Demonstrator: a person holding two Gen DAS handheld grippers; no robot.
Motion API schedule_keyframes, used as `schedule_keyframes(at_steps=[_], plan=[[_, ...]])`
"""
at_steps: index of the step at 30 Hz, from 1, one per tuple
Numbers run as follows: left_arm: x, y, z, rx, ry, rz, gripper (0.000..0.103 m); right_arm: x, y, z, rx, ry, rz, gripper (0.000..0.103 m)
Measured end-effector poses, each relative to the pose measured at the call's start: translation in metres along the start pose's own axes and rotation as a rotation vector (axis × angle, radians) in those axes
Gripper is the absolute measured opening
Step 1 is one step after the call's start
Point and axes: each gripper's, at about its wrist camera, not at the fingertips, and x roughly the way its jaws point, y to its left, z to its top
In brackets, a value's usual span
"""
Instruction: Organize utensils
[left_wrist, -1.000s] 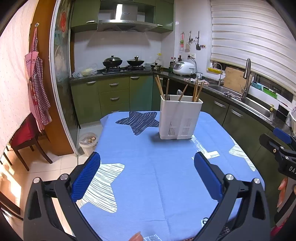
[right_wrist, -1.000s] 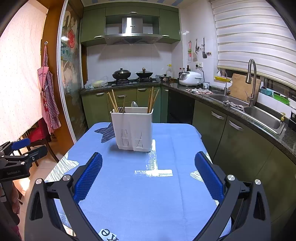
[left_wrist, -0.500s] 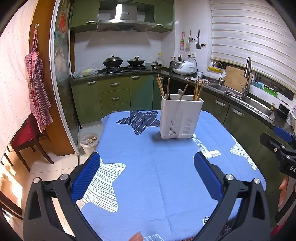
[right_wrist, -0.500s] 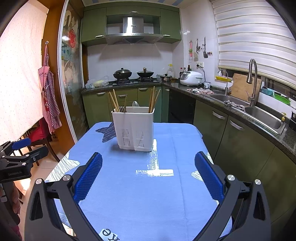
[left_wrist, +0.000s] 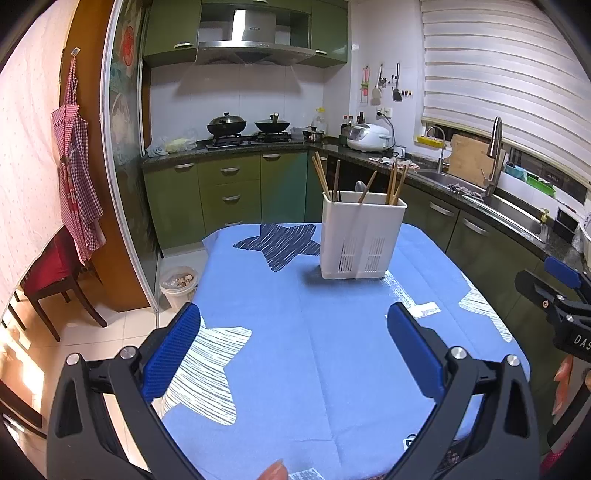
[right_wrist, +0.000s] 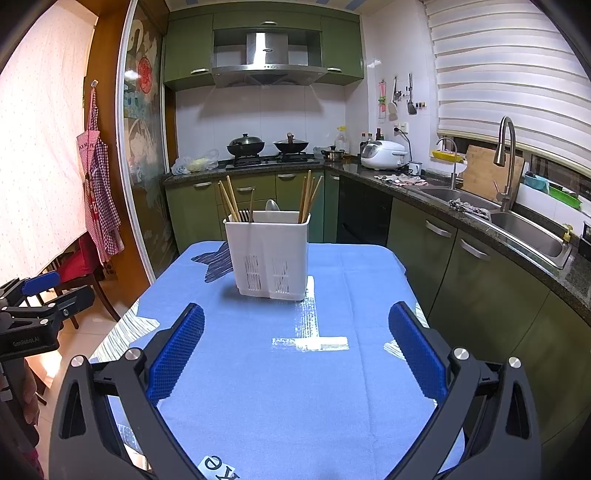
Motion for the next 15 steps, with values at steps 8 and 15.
schedule_keyframes(at_steps=[8, 15], plan=[[0.0035, -0.0023, -0.0009, 0.01, 0.017, 0.004, 0.096, 0.0021, -0.0014, -0.0014, -0.001, 0.004, 0.001, 0.099], [0.0056, -0.0034, -0.0017, 0.012, 0.028, 0.001, 0.097, 0.0023, -0.0007, -0.0017, -0.002, 0.005, 0.001, 0.099]])
